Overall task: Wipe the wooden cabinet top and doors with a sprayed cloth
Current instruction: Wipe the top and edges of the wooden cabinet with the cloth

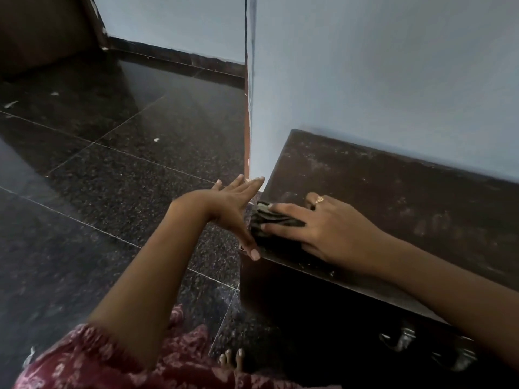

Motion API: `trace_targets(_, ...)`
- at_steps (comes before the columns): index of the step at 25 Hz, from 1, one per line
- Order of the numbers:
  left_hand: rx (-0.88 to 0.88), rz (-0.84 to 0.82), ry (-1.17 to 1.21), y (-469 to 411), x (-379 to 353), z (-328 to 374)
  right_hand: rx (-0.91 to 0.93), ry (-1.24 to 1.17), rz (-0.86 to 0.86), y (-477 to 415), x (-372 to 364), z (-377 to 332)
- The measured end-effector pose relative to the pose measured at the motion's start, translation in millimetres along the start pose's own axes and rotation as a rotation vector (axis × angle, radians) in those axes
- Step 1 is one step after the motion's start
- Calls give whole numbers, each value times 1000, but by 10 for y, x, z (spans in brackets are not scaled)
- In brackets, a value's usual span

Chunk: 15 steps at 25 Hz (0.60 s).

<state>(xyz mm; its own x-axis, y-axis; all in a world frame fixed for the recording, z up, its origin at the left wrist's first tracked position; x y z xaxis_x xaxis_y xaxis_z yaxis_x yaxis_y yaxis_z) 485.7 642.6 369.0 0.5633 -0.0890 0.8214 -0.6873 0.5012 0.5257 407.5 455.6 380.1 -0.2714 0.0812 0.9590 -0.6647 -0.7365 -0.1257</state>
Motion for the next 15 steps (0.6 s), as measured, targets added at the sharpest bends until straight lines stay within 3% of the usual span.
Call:
trace_targets(6,36,53,266,-211,126,101,-289,-32,-217,-412,-77,516)
trace_targets(11,-62,123,273,-401,110,177,-499,-71,-227,-715,-278,1160)
trace_targets(15,-33,212,261,-549,94,160,-633,-85,-228,-914,-409,1529)
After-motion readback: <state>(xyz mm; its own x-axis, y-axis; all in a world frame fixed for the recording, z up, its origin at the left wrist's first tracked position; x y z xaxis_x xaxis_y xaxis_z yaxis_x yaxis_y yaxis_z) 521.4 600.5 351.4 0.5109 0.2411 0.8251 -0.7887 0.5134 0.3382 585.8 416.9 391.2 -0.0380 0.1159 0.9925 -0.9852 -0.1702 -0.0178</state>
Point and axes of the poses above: each hand's wrist, its own y-axis away from the middle knuckle, its own x-axis out of the back of the hand, z = x × y, the point moved 1 cm from there along -y, towards the middle knuckle, and after that the axes turned 2 degrees about -y, right-handed, at the moved point
